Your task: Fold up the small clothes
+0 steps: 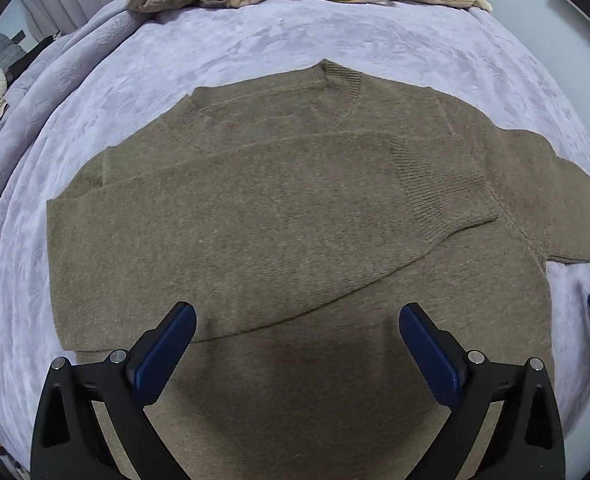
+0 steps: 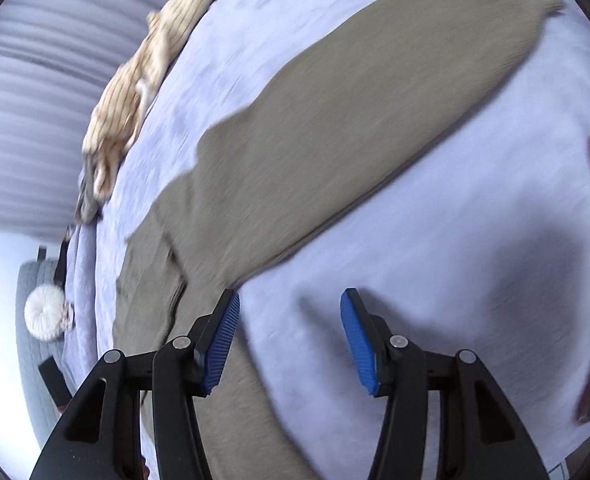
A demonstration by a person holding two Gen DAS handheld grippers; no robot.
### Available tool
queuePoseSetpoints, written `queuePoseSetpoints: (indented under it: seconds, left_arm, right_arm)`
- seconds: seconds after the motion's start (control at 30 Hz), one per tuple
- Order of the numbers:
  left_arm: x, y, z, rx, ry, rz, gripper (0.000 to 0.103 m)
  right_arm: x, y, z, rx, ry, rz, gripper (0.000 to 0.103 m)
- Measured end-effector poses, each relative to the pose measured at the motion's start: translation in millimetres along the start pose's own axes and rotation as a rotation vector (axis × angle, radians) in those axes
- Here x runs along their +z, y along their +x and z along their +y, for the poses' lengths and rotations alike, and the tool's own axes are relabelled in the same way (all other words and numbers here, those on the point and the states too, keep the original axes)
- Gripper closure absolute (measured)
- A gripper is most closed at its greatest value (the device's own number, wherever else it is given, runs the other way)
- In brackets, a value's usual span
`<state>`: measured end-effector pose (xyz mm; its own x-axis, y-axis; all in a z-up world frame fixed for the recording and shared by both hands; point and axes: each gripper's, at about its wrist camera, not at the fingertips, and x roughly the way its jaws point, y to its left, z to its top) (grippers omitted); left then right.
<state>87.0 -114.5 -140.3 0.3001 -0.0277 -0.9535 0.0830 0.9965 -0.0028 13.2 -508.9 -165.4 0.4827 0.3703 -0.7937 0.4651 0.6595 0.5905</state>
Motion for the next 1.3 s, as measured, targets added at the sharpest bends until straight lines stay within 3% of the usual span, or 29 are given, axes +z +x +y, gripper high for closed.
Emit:
queuePoseSetpoints:
  seconds: [0.23, 0.43, 0.5, 0.53, 0.6, 0.7, 0.87, 1.07, 1.2, 1.3]
  left_arm:
    - [18, 3, -38, -0.088, -0.008, 0.001, 0.001]
    - [27, 6, -65, -0.045, 0.004, -0.008, 0.001]
    - [29, 6, -66, -0.058, -0.007, -0.011, 0.001]
    - [30, 5, -66, -0.063, -0.013, -0.011, 0.001]
    - [31, 3, -62, -0.068, -0.030, -0.009, 0.001]
    - [32, 0, -53, -0.071, -0.041, -0.024, 0.001]
    - [28, -3, -25, -0.067, -0.065, -0.032, 0.001]
    - [13, -6, 25, -0.005, -0.126, -0.052, 0.001]
    - [-1, -6, 61, 0.043, -0.183, -0.050, 0.001]
    - [-13, -4, 84, 0.055, -0.235, -0.033, 0.001]
  right_arm:
    - [65, -45, -73, -0.053, 0.162, -0.170, 0.046]
    - [108, -54, -102, 0.020, 0.278, -0.250, 0.046]
    - [115, -51, -102, 0.050, 0.298, -0.250, 0.067]
    - [119, -49, -99, 0.078, 0.304, -0.242, 0.093]
    - [122, -47, -88, 0.130, 0.284, -0.232, 0.097]
    - [121, -41, -48, 0.180, 0.162, -0.213, 0.097]
    - [100, -18, 63, 0.255, -0.189, -0.123, 0.097]
    - [6, 47, 198, 0.268, -0.664, 0.064, 0.097]
    - [-58, 112, 227, 0.221, -0.774, 0.243, 0.096]
    - [-73, 161, 221, 0.093, -0.743, 0.348, 0.093]
